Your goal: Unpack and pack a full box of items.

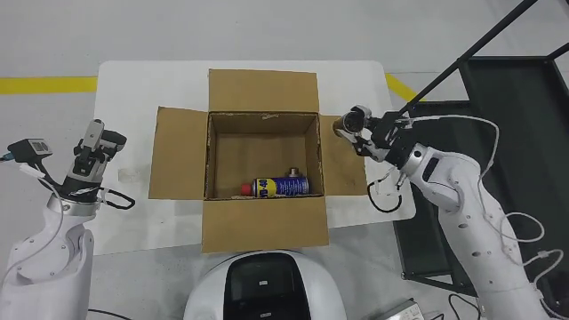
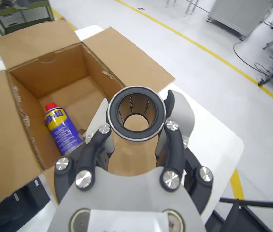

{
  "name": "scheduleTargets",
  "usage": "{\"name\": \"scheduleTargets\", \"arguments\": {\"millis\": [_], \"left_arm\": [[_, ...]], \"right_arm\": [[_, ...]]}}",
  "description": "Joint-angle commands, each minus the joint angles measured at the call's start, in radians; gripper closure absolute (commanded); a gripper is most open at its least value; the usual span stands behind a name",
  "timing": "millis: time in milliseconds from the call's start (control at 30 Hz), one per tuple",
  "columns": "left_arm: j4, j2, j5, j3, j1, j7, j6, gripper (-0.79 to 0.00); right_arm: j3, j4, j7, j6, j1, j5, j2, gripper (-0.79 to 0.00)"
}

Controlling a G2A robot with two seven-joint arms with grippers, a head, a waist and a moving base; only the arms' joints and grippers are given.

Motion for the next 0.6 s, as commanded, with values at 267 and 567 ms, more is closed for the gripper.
{"name": "scheduleTargets", "arguments": {"millis": [267, 567], "left_arm": [[0.000, 0.000, 0.000, 0.000, 0.000, 0.000, 0.000, -0.785], [0.000, 0.000, 0.000, 0.000, 0.000, 0.000, 0.000, -0.785]], "right_arm": [[-0.198, 0.085, 0.131, -0.078, 0.150, 0.131, -0.020, 0.000], [-0.198, 0.085, 0.131, -0.078, 0.150, 0.131, -0.020, 0.000]]}}
